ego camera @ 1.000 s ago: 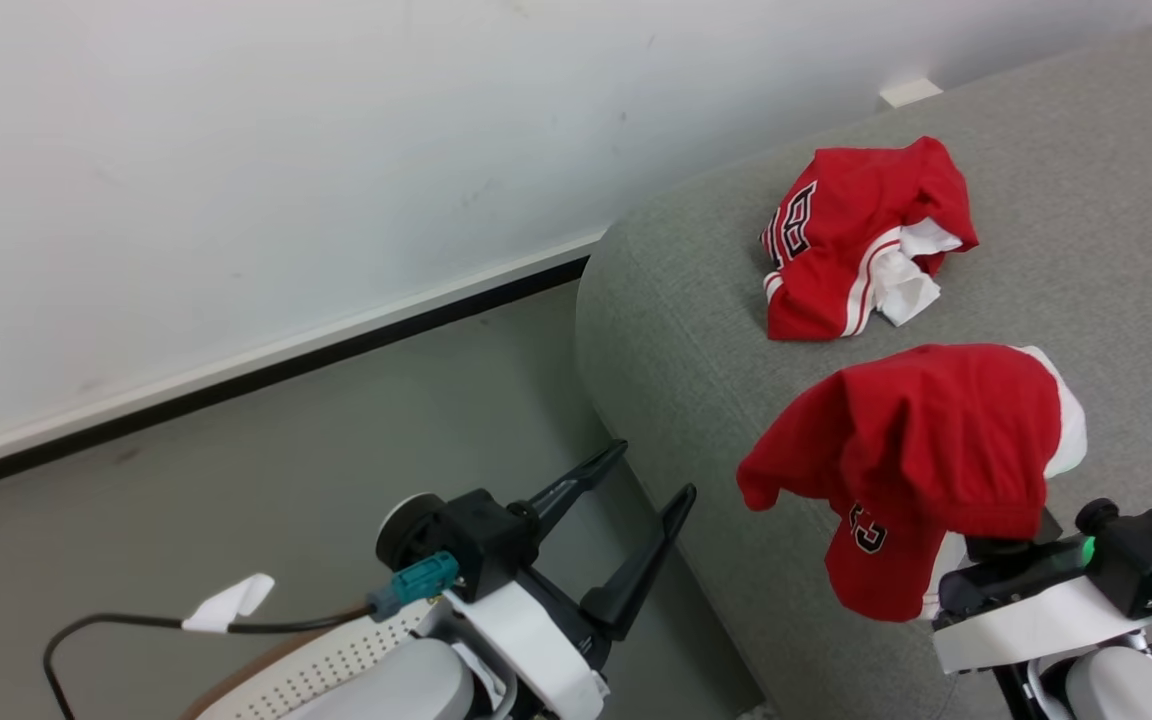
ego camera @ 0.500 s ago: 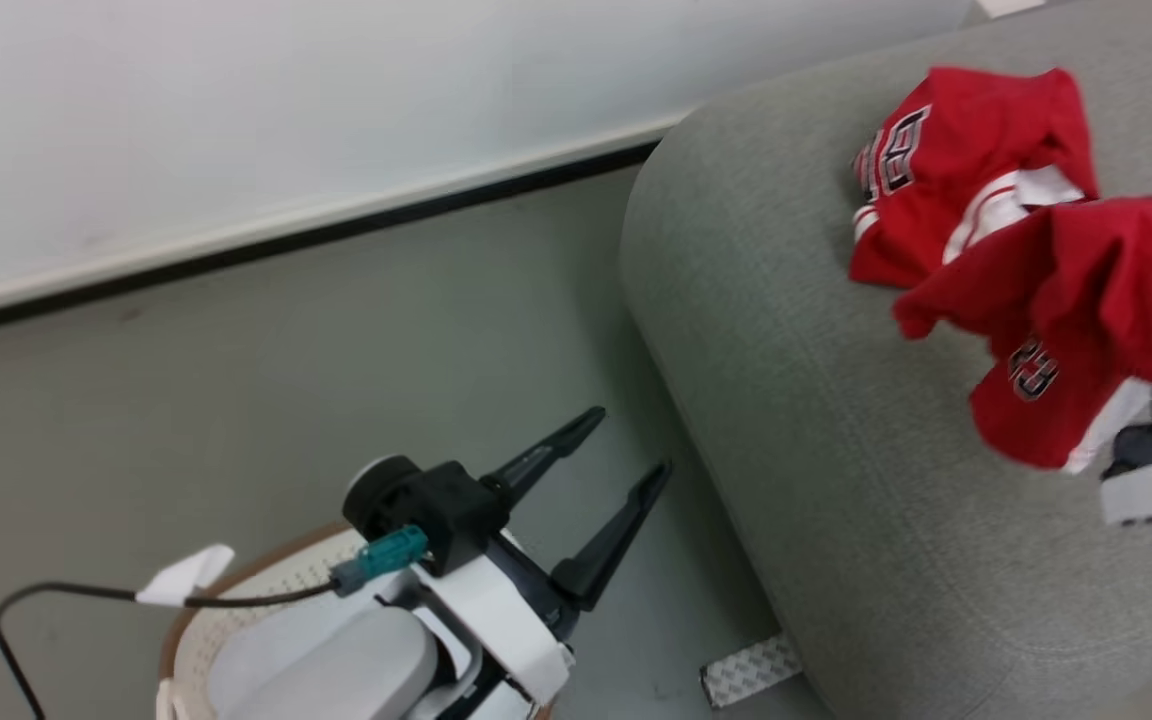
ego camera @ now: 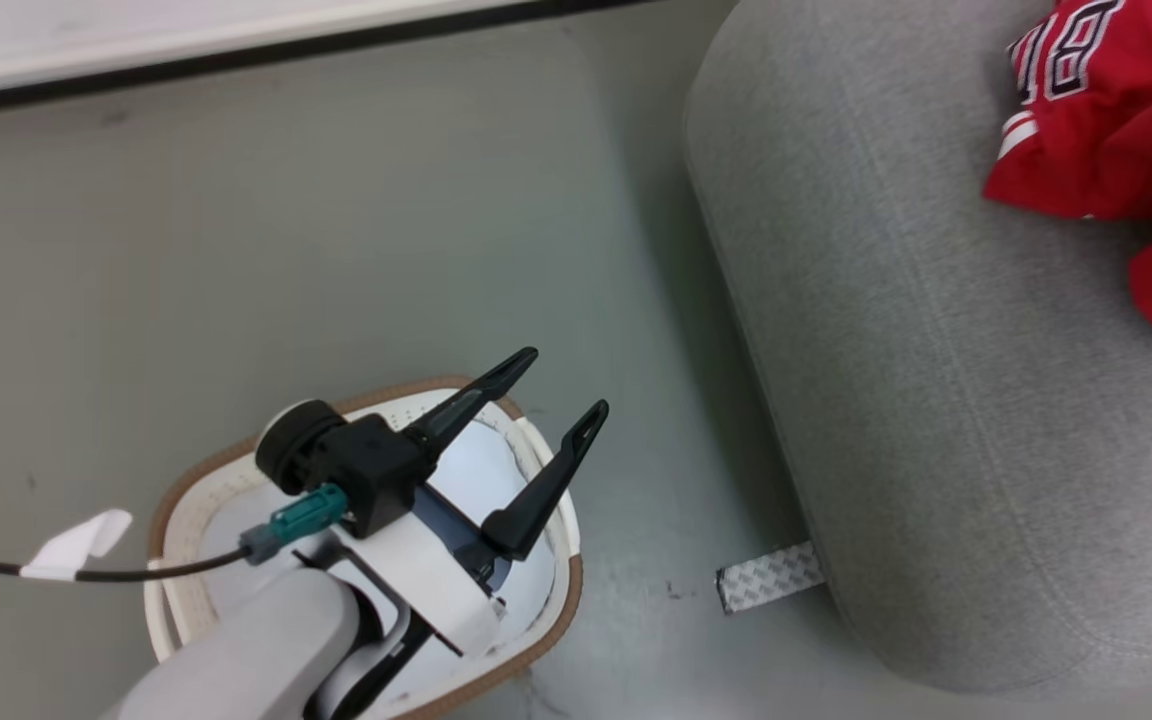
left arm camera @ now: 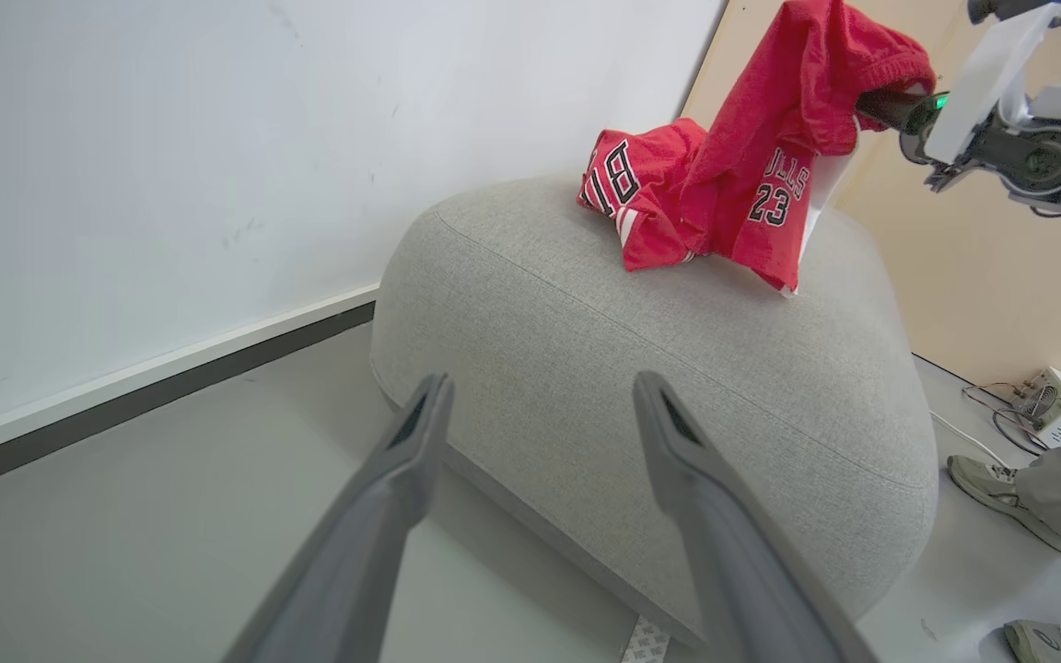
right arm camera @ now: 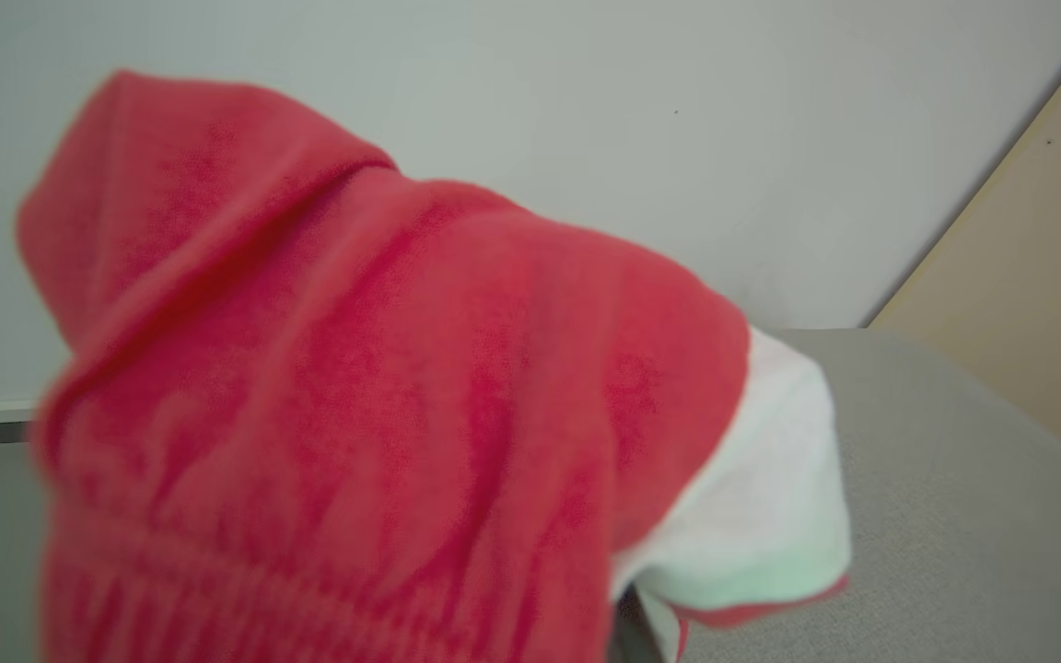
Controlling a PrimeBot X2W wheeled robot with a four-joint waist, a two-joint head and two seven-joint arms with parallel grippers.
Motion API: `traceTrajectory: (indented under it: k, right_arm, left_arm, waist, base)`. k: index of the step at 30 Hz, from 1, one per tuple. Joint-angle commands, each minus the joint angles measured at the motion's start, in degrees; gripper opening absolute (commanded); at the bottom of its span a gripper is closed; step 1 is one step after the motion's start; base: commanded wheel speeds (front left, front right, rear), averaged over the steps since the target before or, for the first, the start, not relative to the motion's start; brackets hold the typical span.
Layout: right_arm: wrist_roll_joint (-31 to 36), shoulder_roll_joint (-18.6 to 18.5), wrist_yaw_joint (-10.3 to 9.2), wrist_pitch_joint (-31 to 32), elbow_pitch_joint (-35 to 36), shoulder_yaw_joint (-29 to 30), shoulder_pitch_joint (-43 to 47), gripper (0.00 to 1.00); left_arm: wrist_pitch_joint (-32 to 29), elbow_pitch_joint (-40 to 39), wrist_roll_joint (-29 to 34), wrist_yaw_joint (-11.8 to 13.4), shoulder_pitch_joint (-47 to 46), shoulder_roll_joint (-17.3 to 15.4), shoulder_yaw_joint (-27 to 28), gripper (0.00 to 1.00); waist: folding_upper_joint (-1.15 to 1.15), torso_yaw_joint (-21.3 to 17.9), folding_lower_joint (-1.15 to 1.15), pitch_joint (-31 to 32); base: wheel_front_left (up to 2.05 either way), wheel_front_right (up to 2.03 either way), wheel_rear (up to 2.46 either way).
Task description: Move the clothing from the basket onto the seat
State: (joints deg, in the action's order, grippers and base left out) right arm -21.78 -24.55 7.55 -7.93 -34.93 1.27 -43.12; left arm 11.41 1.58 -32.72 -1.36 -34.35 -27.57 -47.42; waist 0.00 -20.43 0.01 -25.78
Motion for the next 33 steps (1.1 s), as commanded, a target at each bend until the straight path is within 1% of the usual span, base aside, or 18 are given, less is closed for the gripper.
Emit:
traceTrajectory:
  k: [1, 3, 7, 10, 12, 14, 15, 16, 17, 18, 19, 21, 22, 23, 28, 33]
  right_arm:
    - [1.35, -1.01, -0.13, 1.35, -3.09, 0.83, -3.10, 0.00]
    - [3.41, -1.78, -0.13, 2.50, -5.82, 1.00, -5.09, 0.00]
    - [5.42, -3.12, -0.13, 6.19, -11.57, 1.13, -7.70, 0.00]
    - [5.78, -3.11, -0.13, 10.53, -16.05, 1.95, -9.05, 0.00]
    - [5.99, -3.24, -0.13, 12.63, -18.43, 2.05, -9.87, 0.00]
    - [6.14, -3.07, -0.13, 13.31, -19.26, 2.12, -10.11, 0.01]
    - [6.31, -2.87, -0.13, 13.57, -19.80, 2.06, -10.32, 0.08]
    - [6.46, -2.69, -0.13, 13.58, -20.19, 1.95, -10.52, 0.07]
    - [6.55, -2.54, -0.13, 13.53, -20.48, 1.70, -10.65, 0.04]
    - [6.73, -2.26, -0.13, 13.52, -20.74, 1.40, -10.71, 0.06]
    - [6.91, -1.97, -0.13, 13.55, -21.00, 1.09, -10.81, 0.16]
    - [6.99, -1.63, -0.13, 13.40, -21.45, 0.50, -10.97, 0.50]
    - [7.00, -1.53, -0.13, 13.29, -21.58, 0.15, -10.91, 0.50]
    - [7.04, -1.31, -0.13, 13.09, -21.52, -0.46, -10.69, 1.00]
    - [7.36, -2.41, -0.13, 13.62, -21.25, -5.15, -8.34, 1.00]
    - [5.24, -4.53, -0.13, 18.43, -21.72, -9.01, -5.51, 1.00]
  left_arm:
    - [-0.36, -1.03, 0.03, 0.37, -0.57, -0.90, 0.36, 1.00]
    - [-0.70, -1.74, 0.03, 0.62, -0.69, -1.55, 0.69, 1.00]
    - [-0.40, -2.79, -0.01, 0.80, -1.24, -1.95, 1.24, 1.00]
    - [0.02, -2.89, -0.43, 1.28, -1.42, -2.52, 2.10, 1.00]
    - [0.34, -2.74, -0.61, 1.07, -1.45, -2.68, 2.37, 1.00]
    - [0.47, -2.59, -0.64, 1.01, -1.42, -2.73, 2.46, 1.00]
    - [0.66, -2.44, -0.70, 0.99, -1.34, -2.75, 2.55, 1.00]
    - [0.85, -2.27, -0.85, 1.01, -1.21, -2.74, 2.59, 1.00]
    - [0.89, -2.07, -0.97, 1.15, -1.04, -2.67, 2.66, 1.00]
    - [0.99, -1.81, -1.15, 1.24, -0.85, -2.62, 2.70, 1.00]
    - [1.04, -1.55, -1.22, 1.38, -0.67, -2.59, 2.78, 1.00]
    - [1.27, -1.11, -1.40, 1.65, -0.35, -2.50, 2.89, 1.00]
    - [1.31, -0.89, -1.52, 1.75, -0.20, -2.37, 2.92, 1.00]
    - [1.42, -0.72, -1.63, 1.82, -0.09, -2.23, 2.91, 1.00]
    - [2.14, 1.02, -2.28, 2.28, 0.87, -1.60, 3.43, 1.00]
    - [3.01, 3.42, -3.21, 3.17, 3.19, -0.75, 4.88, 1.00]
  waist:
    - [0.00, 1.74, -0.01, -3.33]
    - [0.00, 2.48, -0.01, -4.68]
    - [0.00, 4.27, -0.01, -6.91]
    - [0.00, 4.99, -0.01, -7.88]
    - [0.00, 5.32, -0.01, -8.06]
    - [0.00, 5.43, -0.01, -8.02]
    - [0.00, 5.47, -0.01, -7.92]
    - [0.00, 5.44, -0.01, -7.73]
    - [0.00, 5.37, -0.01, -7.51]
    - [0.00, 5.24, -0.01, -7.23]
    - [0.00, 5.06, -0.01, -6.91]
    - [0.00, 4.64, -0.01, -6.12]
    - [0.00, 4.42, -0.01, -5.61]
    - [0.00, 4.25, -0.01, -5.05]
    - [0.00, 3.89, -0.01, -0.20]
    - [0.00, 4.14, -0.01, 6.90]
  base:
    - [0.00, 0.00, 0.00]
    - [0.00, 0.00, 0.00]
    - [0.00, 0.00, 0.00]
    - [0.00, 0.00, 0.00]
    - [0.00, 0.00, 0.00]
    - [0.00, 0.00, 0.00]
    - [0.00, 0.00, 0.00]
    - [0.00, 0.00, 0.00]
    - [0.00, 0.00, 0.00]
    - [0.00, 0.00, 0.00]
    - [0.00, 0.00, 0.00]
    - [0.00, 0.00, 0.00]
    - [0.00, 0.00, 0.00]
    - [0.00, 0.00, 0.00]
    - [0.00, 0.00, 0.00]
    - [0.00, 0.00, 0.00]
